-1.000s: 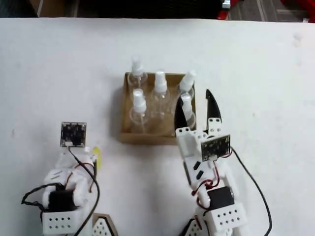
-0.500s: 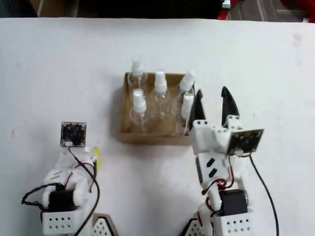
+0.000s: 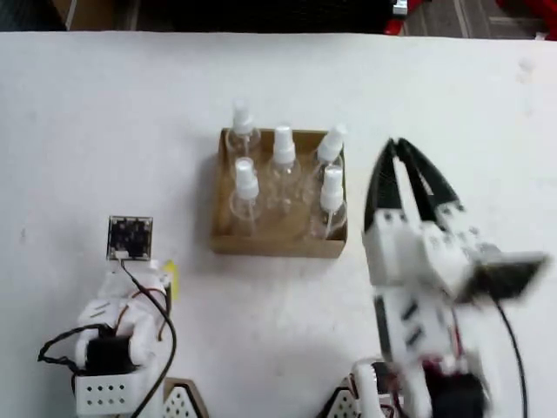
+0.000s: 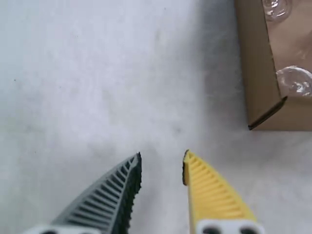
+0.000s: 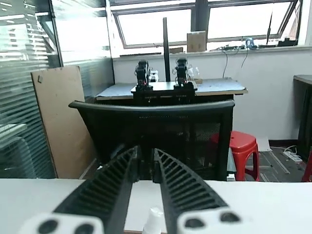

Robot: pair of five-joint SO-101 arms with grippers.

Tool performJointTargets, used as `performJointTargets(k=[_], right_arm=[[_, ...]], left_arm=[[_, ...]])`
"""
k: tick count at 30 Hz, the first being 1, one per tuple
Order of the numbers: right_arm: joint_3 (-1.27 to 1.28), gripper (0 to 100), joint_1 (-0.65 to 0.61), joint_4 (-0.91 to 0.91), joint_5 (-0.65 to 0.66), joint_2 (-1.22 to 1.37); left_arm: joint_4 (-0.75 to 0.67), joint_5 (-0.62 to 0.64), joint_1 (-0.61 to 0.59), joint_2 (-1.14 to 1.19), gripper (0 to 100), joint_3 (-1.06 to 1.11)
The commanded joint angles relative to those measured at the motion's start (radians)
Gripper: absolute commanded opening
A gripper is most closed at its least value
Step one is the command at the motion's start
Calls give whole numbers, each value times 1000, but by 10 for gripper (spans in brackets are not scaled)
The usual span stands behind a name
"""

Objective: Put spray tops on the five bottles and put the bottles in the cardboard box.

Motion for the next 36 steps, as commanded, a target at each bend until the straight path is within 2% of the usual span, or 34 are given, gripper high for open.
performJointTargets(k=[1, 8, 10, 13, 17, 29, 36], right_arm=[[-198, 16, 10, 263, -12, -24], [-178, 16, 10, 621, -8, -213], [-130, 16, 10, 661, -3, -285], [-57, 16, 18, 687, -3, -260], [143, 16, 12, 587, -3, -271], [942, 20, 21, -28, -2, -266], [937, 21, 51, 168, -3, -257]], left_arm=[[5, -11, -7, -10, 135, -3], [3, -11, -5, -10, 135, -3], [3, -11, -5, -10, 135, -3], [2, -11, -4, -10, 135, -3], [2, -11, -4, -10, 135, -3], [3, -11, -4, -10, 135, -3], [0, -11, -2, -10, 135, -3]])
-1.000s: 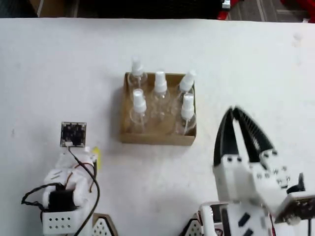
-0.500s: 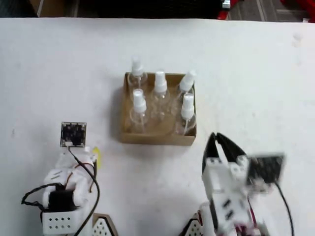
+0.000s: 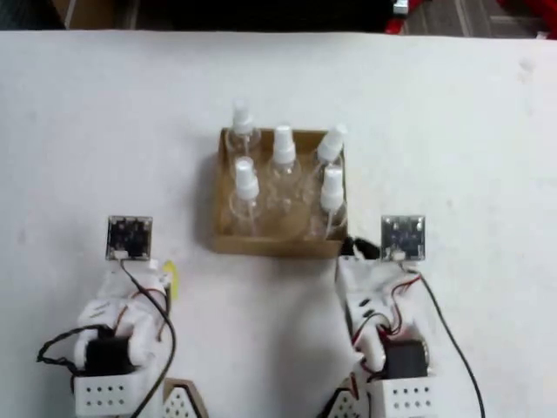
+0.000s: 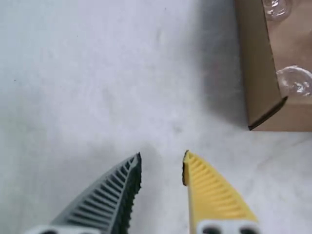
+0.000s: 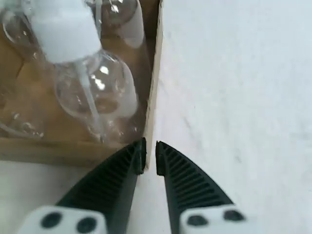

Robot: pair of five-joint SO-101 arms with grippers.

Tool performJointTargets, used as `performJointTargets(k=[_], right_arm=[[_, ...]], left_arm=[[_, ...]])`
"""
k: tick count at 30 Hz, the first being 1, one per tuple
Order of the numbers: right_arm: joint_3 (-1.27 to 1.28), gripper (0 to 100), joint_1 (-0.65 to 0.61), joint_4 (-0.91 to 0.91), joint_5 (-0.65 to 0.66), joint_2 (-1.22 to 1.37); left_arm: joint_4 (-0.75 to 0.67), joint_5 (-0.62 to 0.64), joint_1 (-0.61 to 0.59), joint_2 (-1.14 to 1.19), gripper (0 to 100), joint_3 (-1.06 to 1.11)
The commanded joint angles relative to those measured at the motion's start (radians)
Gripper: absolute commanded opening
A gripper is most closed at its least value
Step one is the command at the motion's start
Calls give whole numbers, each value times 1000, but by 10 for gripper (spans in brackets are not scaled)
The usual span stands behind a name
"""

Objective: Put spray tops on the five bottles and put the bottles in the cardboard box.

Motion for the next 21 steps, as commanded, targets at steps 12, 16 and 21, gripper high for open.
performJointTargets(k=[12, 16, 21], right_arm=[[9, 19, 56, 300, 2, -2], [9, 17, 56, 321, 120, -2], [9, 16, 56, 358, 164, -2]], left_arm=[[-3, -11, -2, -10, 135, -5], [2, -11, 1, -10, 135, -5], [132, -11, 1, -10, 135, -3]])
